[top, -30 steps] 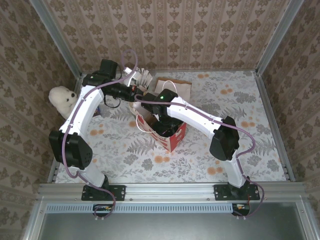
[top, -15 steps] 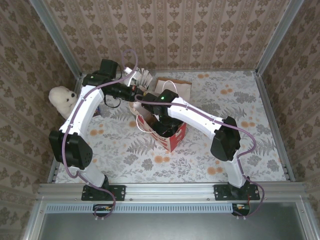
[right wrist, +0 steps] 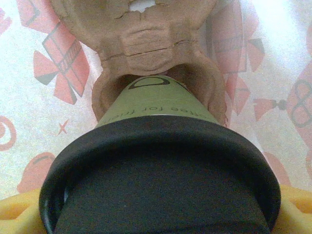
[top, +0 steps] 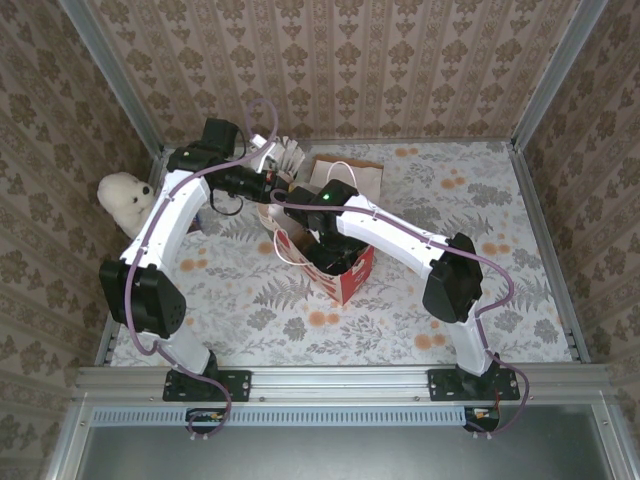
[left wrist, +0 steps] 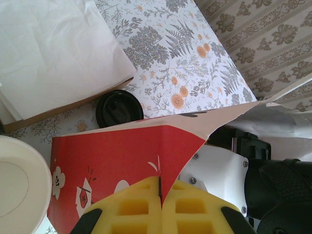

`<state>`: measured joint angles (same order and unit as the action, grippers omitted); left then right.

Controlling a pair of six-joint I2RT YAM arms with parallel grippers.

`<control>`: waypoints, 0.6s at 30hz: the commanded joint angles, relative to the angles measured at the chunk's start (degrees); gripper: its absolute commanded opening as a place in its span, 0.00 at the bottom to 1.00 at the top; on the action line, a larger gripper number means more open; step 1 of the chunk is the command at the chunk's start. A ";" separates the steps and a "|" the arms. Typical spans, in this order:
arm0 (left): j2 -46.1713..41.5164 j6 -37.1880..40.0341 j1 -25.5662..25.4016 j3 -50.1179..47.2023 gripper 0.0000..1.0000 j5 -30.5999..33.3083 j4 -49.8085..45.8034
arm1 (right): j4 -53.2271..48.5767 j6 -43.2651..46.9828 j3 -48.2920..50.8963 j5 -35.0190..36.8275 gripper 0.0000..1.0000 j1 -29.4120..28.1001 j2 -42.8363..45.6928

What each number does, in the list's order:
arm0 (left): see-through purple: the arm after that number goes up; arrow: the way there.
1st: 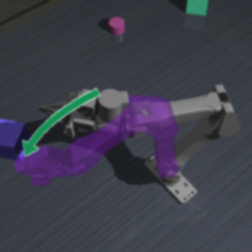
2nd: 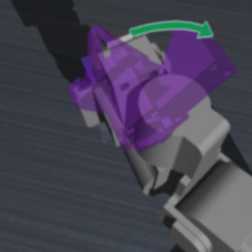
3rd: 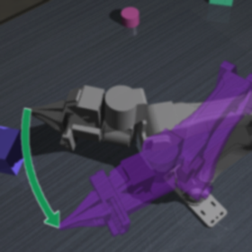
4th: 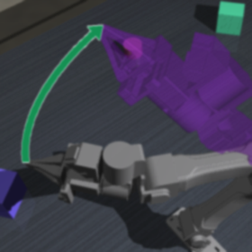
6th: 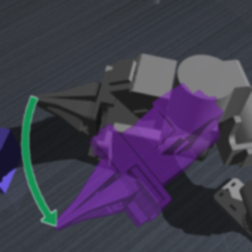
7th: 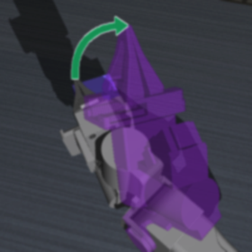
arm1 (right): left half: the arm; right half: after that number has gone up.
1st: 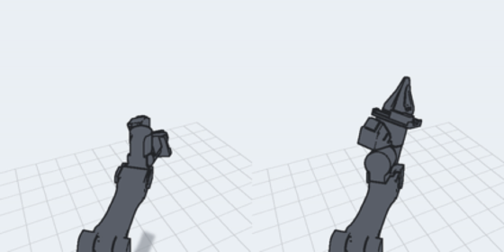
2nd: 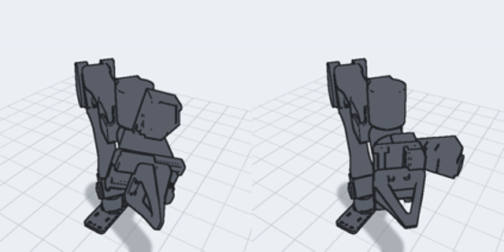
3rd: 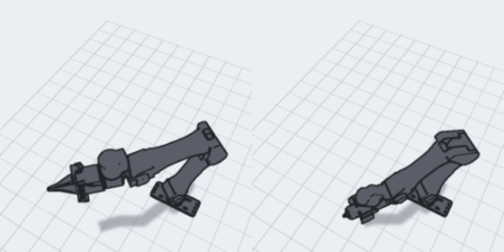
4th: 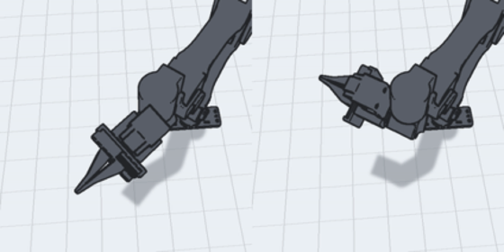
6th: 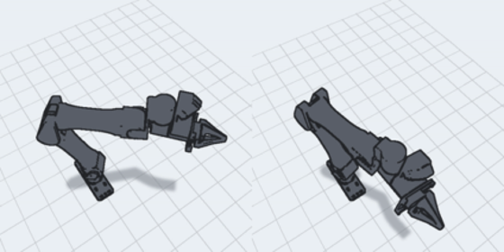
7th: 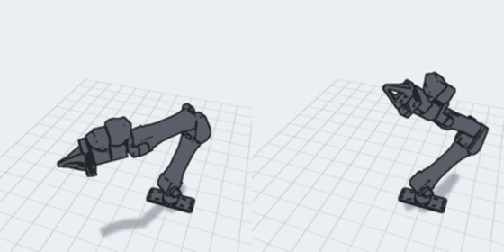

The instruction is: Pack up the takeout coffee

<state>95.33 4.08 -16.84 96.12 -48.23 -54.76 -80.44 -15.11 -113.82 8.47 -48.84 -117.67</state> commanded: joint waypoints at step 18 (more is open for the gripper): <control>1.09 -0.03 -0.25 2.27 0.00 -0.31 -0.87 | 1.08 0.52 2.02 1.01 0.54 0.52 1.93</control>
<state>95.92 4.08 -16.84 96.44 -48.05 -54.83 -79.68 -15.09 -112.71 8.62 -48.62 -117.62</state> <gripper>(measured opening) 0.046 0.837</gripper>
